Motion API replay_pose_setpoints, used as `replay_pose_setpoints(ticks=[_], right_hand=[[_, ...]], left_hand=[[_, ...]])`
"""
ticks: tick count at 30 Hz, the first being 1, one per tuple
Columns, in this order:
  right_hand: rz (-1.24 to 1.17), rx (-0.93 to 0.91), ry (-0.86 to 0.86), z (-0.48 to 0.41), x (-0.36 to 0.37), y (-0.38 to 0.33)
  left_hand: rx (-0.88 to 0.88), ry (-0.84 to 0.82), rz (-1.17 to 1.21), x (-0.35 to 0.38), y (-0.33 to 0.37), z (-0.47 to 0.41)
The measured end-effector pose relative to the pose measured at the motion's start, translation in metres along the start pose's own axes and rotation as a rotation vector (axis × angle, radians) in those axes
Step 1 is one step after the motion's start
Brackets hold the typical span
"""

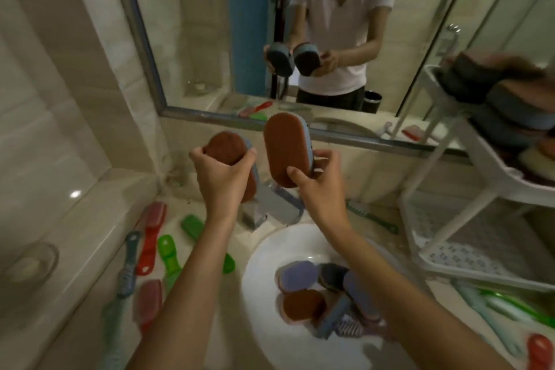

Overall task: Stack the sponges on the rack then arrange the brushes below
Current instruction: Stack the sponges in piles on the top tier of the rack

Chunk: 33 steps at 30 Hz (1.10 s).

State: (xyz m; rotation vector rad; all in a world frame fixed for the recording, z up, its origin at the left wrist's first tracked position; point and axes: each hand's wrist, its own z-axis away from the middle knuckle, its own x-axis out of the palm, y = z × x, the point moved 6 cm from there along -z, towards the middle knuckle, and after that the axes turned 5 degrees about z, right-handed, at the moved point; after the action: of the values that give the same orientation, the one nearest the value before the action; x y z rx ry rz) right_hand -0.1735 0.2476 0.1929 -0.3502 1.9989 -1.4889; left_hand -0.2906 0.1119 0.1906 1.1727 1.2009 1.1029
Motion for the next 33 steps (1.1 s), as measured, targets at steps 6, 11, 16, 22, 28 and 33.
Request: replay_pose_setpoints(ticks=[6,11,16,22,28,33], right_hand=[[-0.085,-0.106,0.218,-0.004,-0.146,-0.022],[-0.068,-0.113,0.351,-0.007,-0.272,-0.019],[-0.053,-0.108,0.430,-0.023,-0.380,-0.009],[-0.270,0.135,0.451,-0.079,-0.476,0.035],[-0.239,0.305,0.413,-0.112,-0.487,0.066],[-0.191,0.383,0.295,-0.121,-0.468,0.066]], left_hand=[[0.176,-0.268,0.091,0.102,0.071,0.077],[0.234,-0.426,0.142,0.189,0.121,0.158],[0.171,-0.535,0.242,0.272,0.162,0.213],[0.223,-0.591,0.130,0.361,0.191,0.239],[0.038,-0.631,0.148,0.416,0.183,0.215],[-0.084,-0.674,0.200,0.433,0.161,0.200]])
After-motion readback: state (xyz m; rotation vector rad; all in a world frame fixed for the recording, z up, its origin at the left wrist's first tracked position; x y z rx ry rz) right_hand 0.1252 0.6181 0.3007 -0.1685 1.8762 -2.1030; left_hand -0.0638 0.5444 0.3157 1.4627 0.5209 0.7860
